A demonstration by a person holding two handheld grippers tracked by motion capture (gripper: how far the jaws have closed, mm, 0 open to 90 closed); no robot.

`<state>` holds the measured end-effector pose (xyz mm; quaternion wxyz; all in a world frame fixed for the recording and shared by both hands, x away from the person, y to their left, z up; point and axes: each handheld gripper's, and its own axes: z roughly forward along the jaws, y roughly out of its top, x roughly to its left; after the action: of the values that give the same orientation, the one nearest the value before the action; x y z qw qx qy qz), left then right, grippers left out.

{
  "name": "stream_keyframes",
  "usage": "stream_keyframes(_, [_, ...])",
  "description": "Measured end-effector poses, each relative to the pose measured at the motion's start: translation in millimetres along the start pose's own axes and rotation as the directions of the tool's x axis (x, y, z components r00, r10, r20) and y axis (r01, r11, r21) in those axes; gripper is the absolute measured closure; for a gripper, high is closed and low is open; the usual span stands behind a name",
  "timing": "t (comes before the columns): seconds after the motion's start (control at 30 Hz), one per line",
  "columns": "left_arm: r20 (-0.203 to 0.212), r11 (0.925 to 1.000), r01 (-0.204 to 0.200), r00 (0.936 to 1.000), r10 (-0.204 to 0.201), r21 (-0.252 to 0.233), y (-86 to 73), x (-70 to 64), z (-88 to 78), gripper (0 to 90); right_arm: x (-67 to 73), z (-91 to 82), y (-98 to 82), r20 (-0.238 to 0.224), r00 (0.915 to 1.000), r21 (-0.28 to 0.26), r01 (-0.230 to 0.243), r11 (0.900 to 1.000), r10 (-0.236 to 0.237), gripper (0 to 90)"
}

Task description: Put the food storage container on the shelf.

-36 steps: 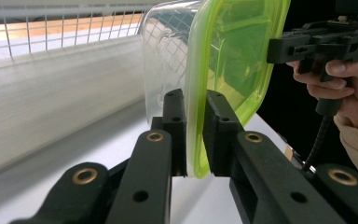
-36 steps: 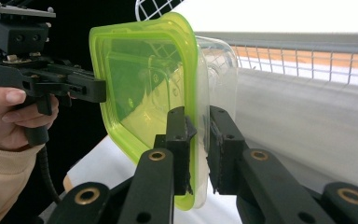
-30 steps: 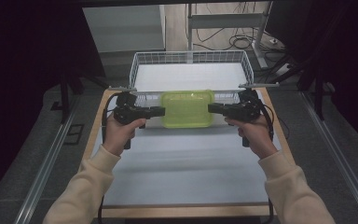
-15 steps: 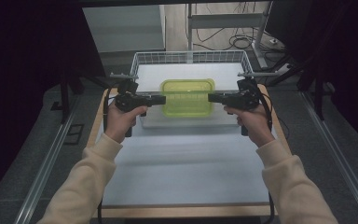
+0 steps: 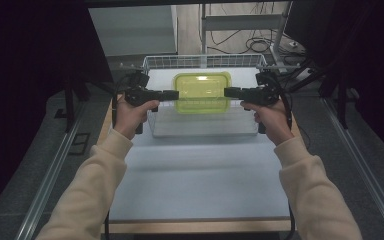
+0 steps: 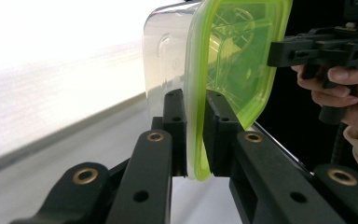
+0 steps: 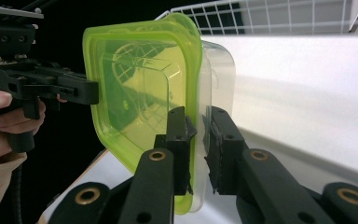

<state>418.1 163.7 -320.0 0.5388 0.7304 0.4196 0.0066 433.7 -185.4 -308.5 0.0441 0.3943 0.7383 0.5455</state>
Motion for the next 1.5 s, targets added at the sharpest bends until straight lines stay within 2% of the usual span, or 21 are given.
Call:
stream_keyframes(0.2, [-0.009, 1.0000, 0.000, 1.0000, 0.000, 0.004, 16.3, 5.2, 2.1, 80.6, -5.1, 4.0, 17.4, 0.010, 0.9998, -0.006, -0.016, 1.000, 0.016, 80.1])
stream_keyframes(0.3, [-0.009, 0.9999, 0.013, 0.9999, -0.013, 0.009, 25.6, 9.3, 3.9, 80.6, -7.5, 6.3, 23.4, 0.016, 0.9996, -0.013, -0.024, 1.000, 0.024, 80.1])
stream_keyframes(0.47, [-0.021, 0.9998, -0.002, 0.9998, 0.002, 0.021, 37.5, 9.8, 7.3, 80.5, -13.5, 8.5, 31.9, 0.022, 0.9990, -0.027, -0.039, 0.999, 0.039, 80.0])
stream_keyframes(0.5, [-0.016, 0.9998, 0.006, 0.9999, -0.006, 0.021, 39.3, 11.6, 8.9, 80.5, -14.7, 8.8, 33.0, 0.022, 0.9988, -0.029, -0.042, 0.999, 0.043, 80.0])
stream_keyframes(0.7, [-0.022, 0.9989, 0.018, 0.9996, -0.017, 0.042, 41.3, 23.4, 19.6, 80.3, -23.7, 16.3, 36.6, 0.045, 0.9970, -0.010, -0.062, 0.998, 0.062, 79.8])
stream_keyframes(0.8, [-0.020, 0.9981, 0.035, 0.9992, -0.034, 0.051, 41.4, 31.7, 25.6, 80.2, -28.8, 22.8, 37.7, 0.059, 0.9958, 0.002, -0.070, 0.998, 0.069, 79.6])
stream_keyframes(0.83, [-0.020, 0.9975, 0.047, 0.9987, -0.046, 0.053, 41.2, 34.1, 28.2, 80.2, -33.2, 27.8, 37.7, 0.071, 0.9938, 0.009, -0.086, 0.996, 0.085, 79.4])
stream_keyframes(0.93, [-0.037, 0.9958, 0.063, 0.9975, -0.061, 0.066, 41.3, 39.5, 34.7, 80.1, -36.9, 32.9, 37.1, 0.085, 0.9916, 0.017, -0.100, 0.995, 0.098, 79.1])
stream_keyframes(1.03, [-0.040, 0.9952, 0.085, 0.9958, -0.083, 0.048, 43.5, 42.0, 38.0, 80.2, -41.3, 38.7, 36.9, 0.111, 0.9877, 0.018, -0.113, 0.993, 0.111, 78.8])
stream_keyframes(1.1, [-0.055, 0.9932, 0.105, 0.9933, -0.102, 0.050, 46.0, 42.3, 39.4, 80.1, -43.9, 40.9, 37.4, 0.106, 0.9860, 0.007, -0.130, 0.991, 0.129, 78.7])
stream_keyframes(1.23, [-0.097, 0.9919, 0.109, 0.9900, -0.102, 0.065, 51.6, 40.5, 42.5, 79.2, -42.6, 44.2, 40.4, 0.140, 0.9842, 0.010, -0.111, 0.994, 0.109, 78.2])
stream_keyframes(1.37, [-0.116, 0.9891, 0.139, 0.9843, -0.133, 0.049, 54.2, 41.8, 46.5, 78.2, -45.3, 48.0, 40.2, 0.153, 0.9833, -0.003, -0.100, 0.995, 0.099, 76.2])
stream_keyframes(1.4, [-0.122, 0.9882, 0.146, 0.9827, -0.140, 0.046, 54.9, 41.4, 47.4, 78.0, -45.8, 48.9, 39.9, 0.154, 0.9821, -0.004, -0.109, 0.994, 0.109, 75.8])
stream_keyframes(1.5, [-0.134, 0.9897, 0.133, 0.9832, -0.124, 0.055, 56.7, 39.7, 50.7, 77.1, -46.7, 50.1, 39.8, 0.166, 0.9804, -0.007, -0.107, 0.994, 0.107, 73.8])
